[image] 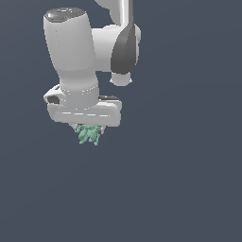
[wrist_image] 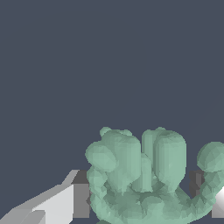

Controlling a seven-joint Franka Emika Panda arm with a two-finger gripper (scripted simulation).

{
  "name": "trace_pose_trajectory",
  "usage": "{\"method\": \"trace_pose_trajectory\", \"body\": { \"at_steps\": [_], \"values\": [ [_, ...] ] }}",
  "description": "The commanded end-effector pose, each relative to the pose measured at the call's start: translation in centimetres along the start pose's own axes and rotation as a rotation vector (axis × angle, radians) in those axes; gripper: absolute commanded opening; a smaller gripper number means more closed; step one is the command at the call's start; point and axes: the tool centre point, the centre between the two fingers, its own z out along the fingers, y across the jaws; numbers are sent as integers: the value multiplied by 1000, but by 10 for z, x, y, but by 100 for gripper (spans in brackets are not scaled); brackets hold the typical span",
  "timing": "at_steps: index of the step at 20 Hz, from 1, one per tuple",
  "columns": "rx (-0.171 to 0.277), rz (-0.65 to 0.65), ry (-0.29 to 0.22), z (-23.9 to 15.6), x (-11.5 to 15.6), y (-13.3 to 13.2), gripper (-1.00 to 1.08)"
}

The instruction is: Pick up the object and move it to a goal position.

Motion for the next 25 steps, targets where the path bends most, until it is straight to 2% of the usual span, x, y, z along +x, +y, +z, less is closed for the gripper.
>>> {"method": "trace_pose_trajectory", "body": {
  "at_steps": [1, 7, 12, 18, 25],
  "values": [
    [-3, 17, 30, -40, 12, 18, -100],
    [-11, 53, 96, -125, 34, 55, -100],
    [-14, 73, 132, -171, 44, 76, -100],
    [-17, 86, 154, -201, 50, 89, -100],
    [-17, 91, 161, -210, 53, 94, -100]
  ]
}}
